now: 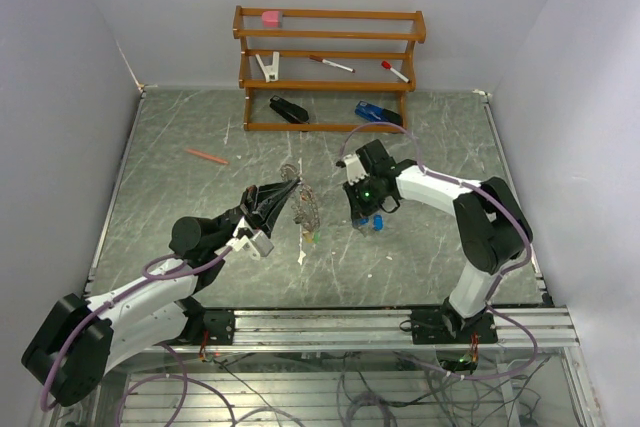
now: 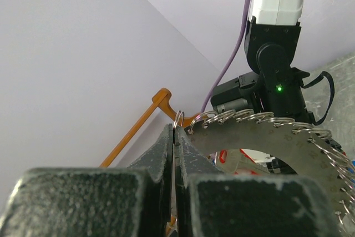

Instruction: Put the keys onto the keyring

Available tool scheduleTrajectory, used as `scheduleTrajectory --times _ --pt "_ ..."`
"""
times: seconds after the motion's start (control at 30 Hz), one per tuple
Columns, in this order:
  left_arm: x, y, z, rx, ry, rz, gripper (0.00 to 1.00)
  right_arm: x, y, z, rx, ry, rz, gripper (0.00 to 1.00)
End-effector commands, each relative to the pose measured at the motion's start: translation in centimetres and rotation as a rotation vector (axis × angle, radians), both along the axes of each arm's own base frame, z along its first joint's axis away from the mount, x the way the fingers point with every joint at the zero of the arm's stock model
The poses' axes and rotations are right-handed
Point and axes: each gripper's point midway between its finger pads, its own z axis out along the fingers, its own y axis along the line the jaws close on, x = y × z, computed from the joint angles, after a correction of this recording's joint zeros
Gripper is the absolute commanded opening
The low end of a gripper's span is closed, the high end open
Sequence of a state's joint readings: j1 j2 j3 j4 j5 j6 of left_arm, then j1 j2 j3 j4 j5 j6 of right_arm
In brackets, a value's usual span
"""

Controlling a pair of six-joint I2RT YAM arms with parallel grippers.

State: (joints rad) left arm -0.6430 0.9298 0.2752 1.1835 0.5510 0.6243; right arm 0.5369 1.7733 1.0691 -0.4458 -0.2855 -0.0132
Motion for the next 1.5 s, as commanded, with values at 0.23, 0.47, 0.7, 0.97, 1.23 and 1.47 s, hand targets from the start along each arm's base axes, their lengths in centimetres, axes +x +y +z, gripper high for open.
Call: scheduleTrajectory --times 0.23,0.47,0.7,0.97,1.23,1.47 --pt "-0.5 0.5 2.2 -0.049 -0.078 0.012 0.07 0.4 0.7 8.9 0.132 -0.148 -0.048 0.0" --pt "-0.8 0.2 1.9 -0.029 -0.114 0.006 0.07 -0.6 1.6 15.9 0.272 -0.243 0.01 0.0" --pt "-1.8 0.0 1.5 -0.011 -0.163 -0.029 0.07 -2.7 2.7 23.7 0.431 -0.317 0.124 0.0" --pt "-4.1 -0.4 0.6 0.036 -0.256 -0.111 0.07 -5.4 4.3 28.5 0.573 -0.279 0.265 0.0" --pt "-5.4 -0.5 -0.1 0.062 -0.348 -0.139 0.07 -7.4 5.3 29.9 0.655 -0.188 0.351 0.0" --pt "-6.6 -0.9 -0.1 0.069 -0.381 -0.203 0.07 -8.2 5.8 28.9 0.65 -0.149 0.38 0.0"
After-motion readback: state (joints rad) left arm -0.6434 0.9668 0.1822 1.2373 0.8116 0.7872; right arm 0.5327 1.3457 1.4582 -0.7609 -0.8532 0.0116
